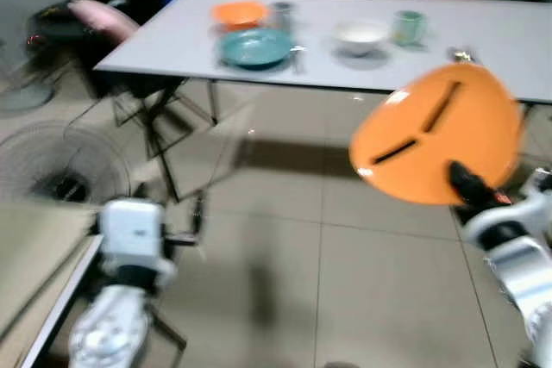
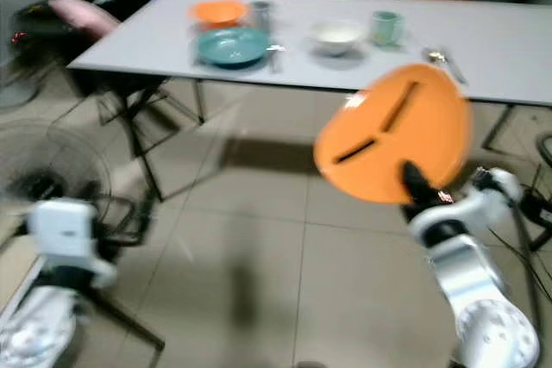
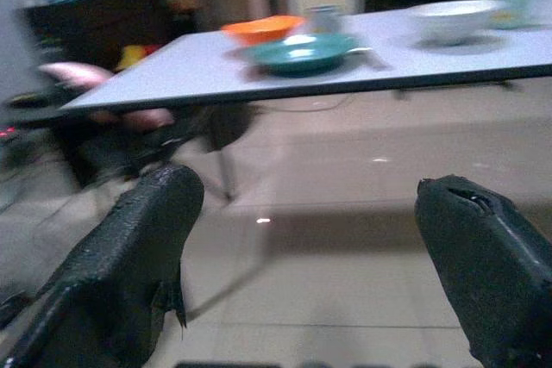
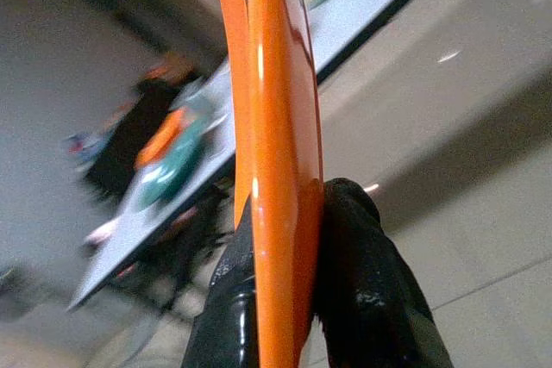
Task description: Setting the table
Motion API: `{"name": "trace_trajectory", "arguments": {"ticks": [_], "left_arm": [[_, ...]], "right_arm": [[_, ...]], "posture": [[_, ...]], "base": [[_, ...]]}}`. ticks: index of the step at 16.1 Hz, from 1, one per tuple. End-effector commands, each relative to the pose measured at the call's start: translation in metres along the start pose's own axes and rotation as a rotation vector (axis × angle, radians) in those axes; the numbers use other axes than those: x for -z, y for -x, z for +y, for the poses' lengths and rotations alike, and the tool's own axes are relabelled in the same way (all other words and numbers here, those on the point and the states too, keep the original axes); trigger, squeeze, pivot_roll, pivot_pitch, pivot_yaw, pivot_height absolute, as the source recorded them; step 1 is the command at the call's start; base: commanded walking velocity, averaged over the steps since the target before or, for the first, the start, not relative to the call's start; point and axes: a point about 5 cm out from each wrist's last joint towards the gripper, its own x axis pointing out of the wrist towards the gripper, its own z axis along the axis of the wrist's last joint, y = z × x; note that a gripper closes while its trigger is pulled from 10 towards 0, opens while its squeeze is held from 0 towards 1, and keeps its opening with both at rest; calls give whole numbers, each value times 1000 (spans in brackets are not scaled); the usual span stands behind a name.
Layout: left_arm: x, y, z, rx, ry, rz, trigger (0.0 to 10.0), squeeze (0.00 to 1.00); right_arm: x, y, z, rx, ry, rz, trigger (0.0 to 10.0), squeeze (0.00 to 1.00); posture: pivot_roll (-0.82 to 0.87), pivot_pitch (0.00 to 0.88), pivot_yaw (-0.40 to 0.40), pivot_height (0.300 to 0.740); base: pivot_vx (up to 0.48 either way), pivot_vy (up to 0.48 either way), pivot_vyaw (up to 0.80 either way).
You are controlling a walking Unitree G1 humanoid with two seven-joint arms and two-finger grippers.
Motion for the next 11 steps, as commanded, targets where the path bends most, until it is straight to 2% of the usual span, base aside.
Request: {"name": "trace_trajectory", "arguments": {"ticks": [1,11], "left_arm": [[-1,1,6,-15,-28,-5,10000,0],[-3,-10,0,35,-34,-26,10000,0]], "right_arm": [[-1,-4,22,-92,23,-17,10000,0],[-6,-8,27,-114,-23,-24,10000,0]], "posture": [[-152,0,37,740],[-154,0,38,740]], "base": [[368,0,0],[356,0,0]]}}
